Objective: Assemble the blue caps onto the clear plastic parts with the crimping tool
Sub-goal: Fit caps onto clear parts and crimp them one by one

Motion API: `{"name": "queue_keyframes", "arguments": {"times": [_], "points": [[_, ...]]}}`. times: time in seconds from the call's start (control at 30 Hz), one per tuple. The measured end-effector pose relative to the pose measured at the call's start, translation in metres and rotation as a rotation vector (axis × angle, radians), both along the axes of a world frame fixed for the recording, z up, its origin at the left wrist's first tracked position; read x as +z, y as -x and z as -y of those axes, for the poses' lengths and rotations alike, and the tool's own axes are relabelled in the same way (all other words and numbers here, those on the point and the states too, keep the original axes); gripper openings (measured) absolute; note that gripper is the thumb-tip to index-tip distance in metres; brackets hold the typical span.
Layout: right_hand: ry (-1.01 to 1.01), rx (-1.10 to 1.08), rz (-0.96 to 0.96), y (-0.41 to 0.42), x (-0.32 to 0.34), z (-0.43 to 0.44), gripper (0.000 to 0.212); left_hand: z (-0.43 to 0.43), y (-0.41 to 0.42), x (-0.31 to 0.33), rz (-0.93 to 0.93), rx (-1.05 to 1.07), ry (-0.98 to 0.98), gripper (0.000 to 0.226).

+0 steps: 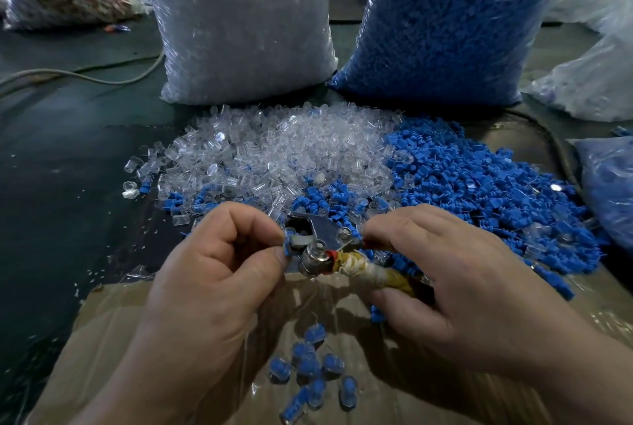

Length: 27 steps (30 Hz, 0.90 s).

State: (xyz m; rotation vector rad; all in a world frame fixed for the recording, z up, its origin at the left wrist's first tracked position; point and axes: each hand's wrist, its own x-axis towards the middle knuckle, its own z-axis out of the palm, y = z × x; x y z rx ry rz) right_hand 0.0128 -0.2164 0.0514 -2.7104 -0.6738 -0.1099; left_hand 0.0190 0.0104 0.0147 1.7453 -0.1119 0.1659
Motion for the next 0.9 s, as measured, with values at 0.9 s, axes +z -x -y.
{"name": "queue_keyframes", "arguments": {"times": [0.9], "points": [[0.249,-0.316,0.04,-0.03,-0.007,0.009,0.077,0.005,0.002,-0.01,-0.239,-0.04,-0.045,0.01]]}}
